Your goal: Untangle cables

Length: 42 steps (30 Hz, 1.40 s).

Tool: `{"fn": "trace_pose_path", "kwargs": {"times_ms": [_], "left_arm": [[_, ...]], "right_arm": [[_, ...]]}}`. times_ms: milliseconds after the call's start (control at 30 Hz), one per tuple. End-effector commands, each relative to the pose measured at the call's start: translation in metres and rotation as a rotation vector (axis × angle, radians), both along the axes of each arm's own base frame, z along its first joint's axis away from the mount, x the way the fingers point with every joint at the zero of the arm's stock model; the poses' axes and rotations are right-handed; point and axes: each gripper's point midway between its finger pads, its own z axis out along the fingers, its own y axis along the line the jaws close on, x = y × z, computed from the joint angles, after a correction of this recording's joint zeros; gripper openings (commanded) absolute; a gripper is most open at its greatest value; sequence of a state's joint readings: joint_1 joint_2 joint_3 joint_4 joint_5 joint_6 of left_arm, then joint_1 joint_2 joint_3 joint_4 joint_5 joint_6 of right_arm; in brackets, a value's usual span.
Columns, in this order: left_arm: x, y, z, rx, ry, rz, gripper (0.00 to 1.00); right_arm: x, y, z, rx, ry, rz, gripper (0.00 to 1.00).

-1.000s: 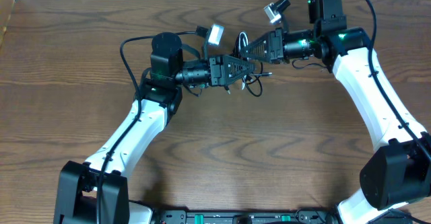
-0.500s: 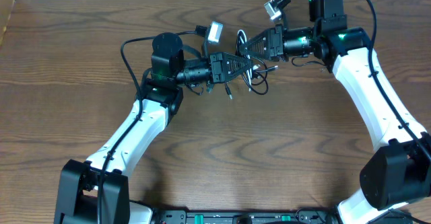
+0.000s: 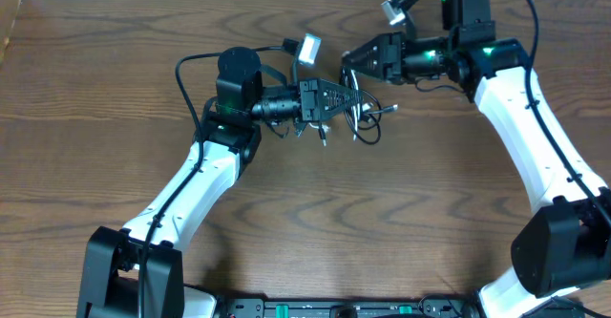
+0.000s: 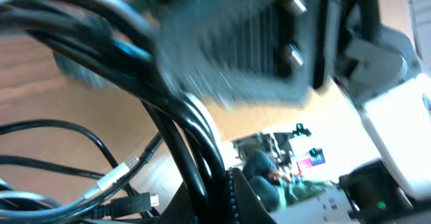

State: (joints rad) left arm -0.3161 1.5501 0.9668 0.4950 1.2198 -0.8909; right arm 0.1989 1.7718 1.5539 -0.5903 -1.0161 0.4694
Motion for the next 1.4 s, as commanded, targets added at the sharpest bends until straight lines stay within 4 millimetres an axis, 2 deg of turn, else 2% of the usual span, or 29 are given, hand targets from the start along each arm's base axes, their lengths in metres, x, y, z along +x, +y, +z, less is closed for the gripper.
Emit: {"fn": "trace_pose_path", "kwargs": {"times_ms": [0, 133, 233, 400, 500, 633, 767, 900, 1067, 1167, 1267, 1367], "left_arm": [[-0.021, 0.004, 0.005, -0.025, -0.055, -0.134, 0.07], [-0.037, 0.013, 0.009, -0.052, -0.135, -0.242, 0.07], [-0.045, 0.019, 0.01, -0.071, -0.183, -0.303, 0.08], [-0.04, 0.018, -0.001, -0.069, -0.173, -0.302, 0.07], [-0.035, 0.017, -0.011, -0.064, -0.13, -0.299, 0.08], [-0.033, 0.016, -0.015, -0.061, -0.095, -0.296, 0.08], [-0.031, 0.016, -0.015, -0.058, -0.09, -0.288, 0.07], [-0.029, 0.019, -0.014, -0.057, -0.085, -0.276, 0.07], [-0.026, 0.022, -0.014, -0.056, -0.078, -0.263, 0.07], [-0.023, 0.022, -0.015, -0.051, -0.066, -0.246, 0.08], [-0.02, 0.021, -0.014, -0.048, -0.058, -0.229, 0.07], [-0.018, 0.022, -0.007, -0.056, -0.072, -0.224, 0.07]], "right_arm": [[0.02, -0.032, -0.009, -0.078, -0.043, -0.097, 0.49], [0.024, -0.06, -0.023, -0.139, -0.002, -0.161, 0.5], [0.013, -0.067, -0.033, -0.182, -0.014, -0.115, 0.51], [-0.015, -0.054, -0.046, -0.238, -0.028, 0.019, 0.52], [-0.026, -0.047, -0.058, -0.306, -0.004, 0.044, 0.53], [-0.039, -0.031, -0.06, -0.32, -0.022, 0.117, 0.52], [-0.058, -0.019, -0.084, -0.418, 0.011, 0.165, 0.5], [-0.068, -0.02, -0.105, -0.464, 0.047, 0.178, 0.49], [-0.076, -0.022, -0.128, -0.468, 0.086, 0.174, 0.44], [-0.073, -0.019, -0.14, -0.444, 0.093, 0.146, 0.39], [-0.069, -0.016, -0.142, -0.421, 0.09, 0.125, 0.36], [-0.062, -0.027, -0.153, -0.491, 0.14, 0.034, 0.2]]}}
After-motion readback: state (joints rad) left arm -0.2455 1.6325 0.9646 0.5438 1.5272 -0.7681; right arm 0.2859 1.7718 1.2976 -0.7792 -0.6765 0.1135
